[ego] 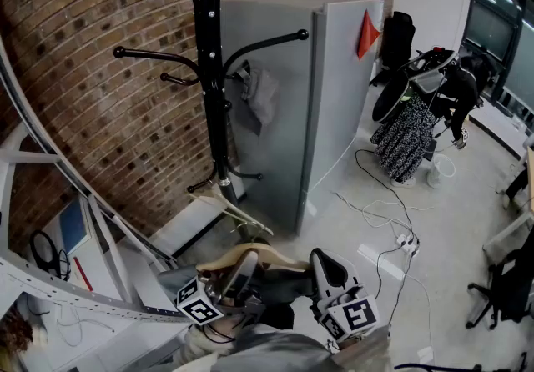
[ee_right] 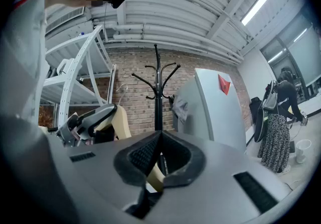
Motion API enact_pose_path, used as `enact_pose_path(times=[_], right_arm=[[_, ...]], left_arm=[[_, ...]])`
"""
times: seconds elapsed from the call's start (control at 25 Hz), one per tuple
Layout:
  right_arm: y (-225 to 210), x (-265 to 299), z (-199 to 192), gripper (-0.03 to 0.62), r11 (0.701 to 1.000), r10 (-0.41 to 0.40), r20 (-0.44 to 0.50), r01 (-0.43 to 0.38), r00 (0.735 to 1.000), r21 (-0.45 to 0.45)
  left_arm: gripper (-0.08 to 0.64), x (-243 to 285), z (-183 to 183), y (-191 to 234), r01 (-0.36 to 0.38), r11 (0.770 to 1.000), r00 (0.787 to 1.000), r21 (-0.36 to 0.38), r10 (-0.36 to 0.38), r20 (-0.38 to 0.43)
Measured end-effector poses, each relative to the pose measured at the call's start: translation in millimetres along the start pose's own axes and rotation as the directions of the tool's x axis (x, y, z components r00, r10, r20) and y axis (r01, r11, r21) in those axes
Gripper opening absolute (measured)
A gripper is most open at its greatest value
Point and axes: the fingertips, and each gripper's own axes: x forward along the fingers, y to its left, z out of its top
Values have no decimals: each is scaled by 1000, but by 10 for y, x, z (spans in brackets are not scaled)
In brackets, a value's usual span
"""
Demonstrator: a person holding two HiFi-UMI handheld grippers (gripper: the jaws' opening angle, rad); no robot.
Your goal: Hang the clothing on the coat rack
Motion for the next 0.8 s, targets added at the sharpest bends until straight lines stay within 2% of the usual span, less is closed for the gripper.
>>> enact_pose_path(times=[0.28,0.6,0.8], right_arm=[[-269,477,-53,23,1000,-5,-18,5,1000,8],[-589,1117,-22,23,1000,13,-32,-13,999,14],[-645,1551,-3,23,998,59,-25,-59,998,14]], left_arm=[[104,230,75,408,-11,1000,1000,-5,11,-19],[106,558,284,832,-25,999,1000,21,25,-9],[107,664,480,1132,-41,998,999,41,40,15]])
